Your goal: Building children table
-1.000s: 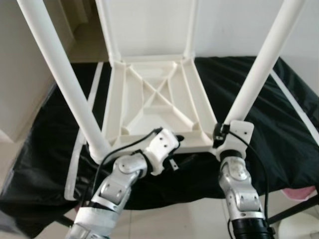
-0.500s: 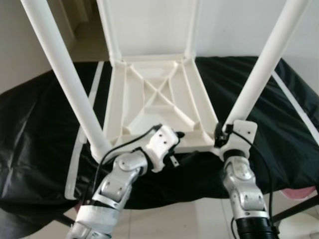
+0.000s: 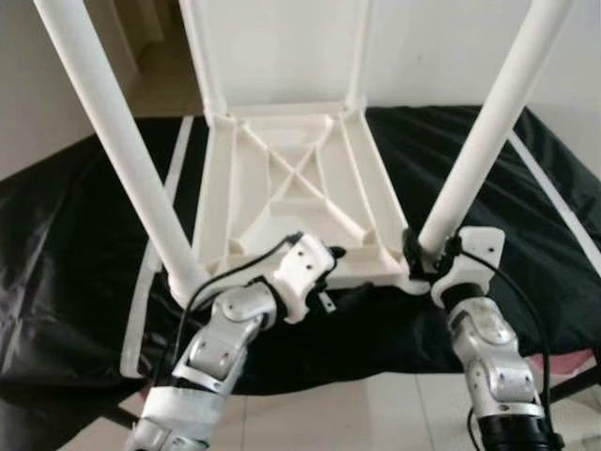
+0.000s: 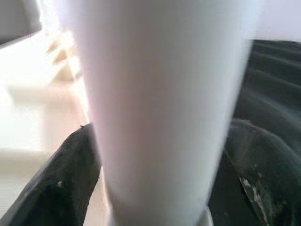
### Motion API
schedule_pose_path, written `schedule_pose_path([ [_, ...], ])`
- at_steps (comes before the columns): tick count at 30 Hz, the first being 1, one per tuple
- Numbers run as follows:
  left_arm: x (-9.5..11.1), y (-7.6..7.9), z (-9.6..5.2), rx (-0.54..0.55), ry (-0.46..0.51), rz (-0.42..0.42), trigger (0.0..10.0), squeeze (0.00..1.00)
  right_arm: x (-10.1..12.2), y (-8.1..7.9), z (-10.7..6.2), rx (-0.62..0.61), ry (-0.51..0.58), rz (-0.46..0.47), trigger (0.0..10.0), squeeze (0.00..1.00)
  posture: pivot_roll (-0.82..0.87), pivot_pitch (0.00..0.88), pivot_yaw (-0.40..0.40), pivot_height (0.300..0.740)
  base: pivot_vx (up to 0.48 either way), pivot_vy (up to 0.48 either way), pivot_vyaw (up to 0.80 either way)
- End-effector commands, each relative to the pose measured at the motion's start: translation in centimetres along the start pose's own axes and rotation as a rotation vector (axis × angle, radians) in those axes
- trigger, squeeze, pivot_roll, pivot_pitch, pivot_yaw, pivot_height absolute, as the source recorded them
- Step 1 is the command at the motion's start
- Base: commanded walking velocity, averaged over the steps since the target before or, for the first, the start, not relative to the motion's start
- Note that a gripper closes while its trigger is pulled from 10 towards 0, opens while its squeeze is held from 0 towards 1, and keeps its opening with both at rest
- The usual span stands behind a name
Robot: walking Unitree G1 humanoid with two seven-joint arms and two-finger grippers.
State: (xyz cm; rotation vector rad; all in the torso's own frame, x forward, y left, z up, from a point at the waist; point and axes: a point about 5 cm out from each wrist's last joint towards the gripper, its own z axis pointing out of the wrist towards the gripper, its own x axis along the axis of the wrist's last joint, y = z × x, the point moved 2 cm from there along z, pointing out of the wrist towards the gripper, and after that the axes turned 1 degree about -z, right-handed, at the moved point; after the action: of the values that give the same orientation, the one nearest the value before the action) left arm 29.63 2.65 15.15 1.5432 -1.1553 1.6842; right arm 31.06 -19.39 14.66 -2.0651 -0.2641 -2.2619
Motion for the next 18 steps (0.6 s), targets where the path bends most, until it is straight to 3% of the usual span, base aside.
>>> schedule_pose_path([
  [1,0.0,0.1,0.0,-0.013,-0.01,0.018,10.0,0.0,-0.3,-0.4,0.0,0.043,-0.006,0.015,10.0,0.0,-0.09,0.044,0.002,0.74,0.0,0.0,0.0],
  [5,0.2,0.1,0.1,-0.015,-0.01,0.026,10.0,0.0,-0.6,-0.6,0.3,0.213,-0.034,-0.032,10.0,0.0,-0.09,0.044,0.003,0.74,0.0,0.0,0.0],
  [13,0.2,-0.1,0.2,-0.018,-0.016,0.04,10.0,0.0,-0.5,-0.7,1.2,0.307,-0.041,-0.091,10.0,0.0,-0.08,0.043,0.008,0.74,0.0,0.0,0.0],
  [14,0.3,-0.1,0.2,-0.02,-0.015,0.042,10.0,0.0,-0.6,-0.7,1.4,0.311,-0.041,-0.105,8.0,0.0,-0.08,0.043,0.008,0.74,0.0,0.0,0.0],
  [15,0.3,-0.1,0.2,-0.021,-0.015,0.044,10.0,0.0,-0.7,-0.6,1.6,0.311,-0.048,-0.116,0.0,0.0,-0.08,0.043,0.006,0.74,0.0,0.0,0.0],
  [18,0.3,-0.2,0.1,-0.018,-0.017,0.05,10.0,0.0,-1.1,-0.6,1.6,0.322,-0.063,-0.128,0.0,0.0,-0.07,0.044,0.004,0.74,0.0,0.0,0.0],
])
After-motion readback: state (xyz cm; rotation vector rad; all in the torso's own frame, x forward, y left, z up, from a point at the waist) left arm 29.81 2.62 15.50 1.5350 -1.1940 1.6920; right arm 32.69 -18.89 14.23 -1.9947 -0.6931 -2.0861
